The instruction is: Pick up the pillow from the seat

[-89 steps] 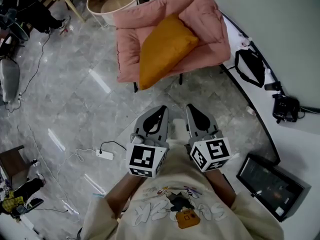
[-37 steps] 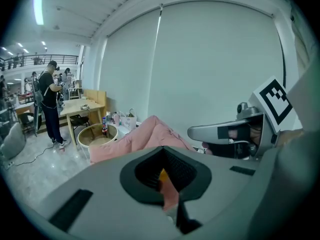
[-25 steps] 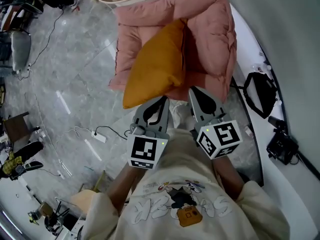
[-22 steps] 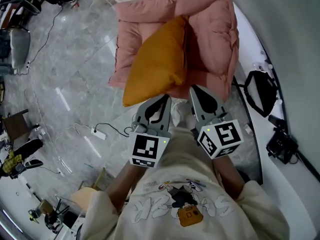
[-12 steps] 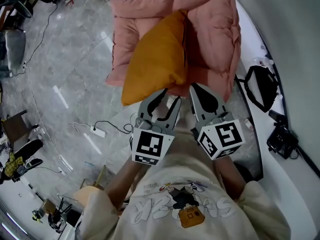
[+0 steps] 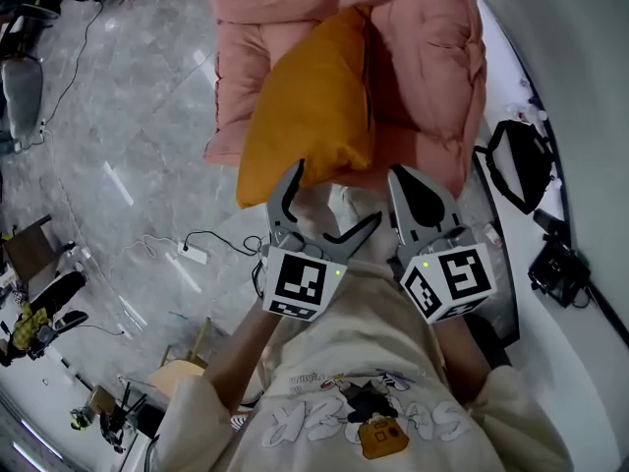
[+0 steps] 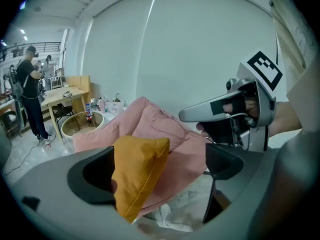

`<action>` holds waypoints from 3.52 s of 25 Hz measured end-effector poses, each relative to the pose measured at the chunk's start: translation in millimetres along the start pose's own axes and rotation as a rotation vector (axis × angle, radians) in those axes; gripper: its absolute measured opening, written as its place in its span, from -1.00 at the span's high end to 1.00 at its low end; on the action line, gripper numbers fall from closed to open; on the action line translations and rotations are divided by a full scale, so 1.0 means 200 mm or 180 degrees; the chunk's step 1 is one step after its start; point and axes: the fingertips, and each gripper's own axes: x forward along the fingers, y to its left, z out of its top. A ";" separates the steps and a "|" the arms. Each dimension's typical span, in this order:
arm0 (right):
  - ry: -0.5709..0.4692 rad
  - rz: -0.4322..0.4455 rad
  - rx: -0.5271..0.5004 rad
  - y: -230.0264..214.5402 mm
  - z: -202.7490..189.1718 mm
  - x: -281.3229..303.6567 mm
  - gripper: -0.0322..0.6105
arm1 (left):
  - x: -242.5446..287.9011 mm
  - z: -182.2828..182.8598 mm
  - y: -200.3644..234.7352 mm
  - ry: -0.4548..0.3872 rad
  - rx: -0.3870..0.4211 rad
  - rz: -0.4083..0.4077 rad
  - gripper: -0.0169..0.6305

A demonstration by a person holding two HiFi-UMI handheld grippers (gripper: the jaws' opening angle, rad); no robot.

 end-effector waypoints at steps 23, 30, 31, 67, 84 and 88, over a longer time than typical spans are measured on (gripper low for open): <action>0.0218 -0.0123 0.0162 -0.15 -0.19 0.16 0.83 | 0.21 -0.41 0.14 0.0368 0.0152 0.0103 -0.89; 0.0316 -0.0094 0.0212 -0.18 -0.27 0.23 0.83 | 0.28 -0.48 0.20 0.0416 0.0243 0.0185 -0.89; 0.0331 -0.0090 0.0217 -0.18 -0.27 0.24 0.83 | 0.29 -0.48 0.21 0.0426 0.0273 0.0190 -0.89; 0.0587 -0.0149 0.0417 -0.13 -0.35 0.58 0.83 | 0.52 -0.54 0.58 0.0405 -0.0135 0.0217 0.05; 0.0383 -0.0084 0.0278 -0.07 -0.20 0.46 0.83 | 0.35 -0.31 0.59 0.0300 -0.0087 0.0537 0.27; 0.0342 -0.0066 0.0238 -0.07 -0.17 0.41 0.83 | 0.31 -0.25 0.59 0.0241 -0.0123 0.0650 0.27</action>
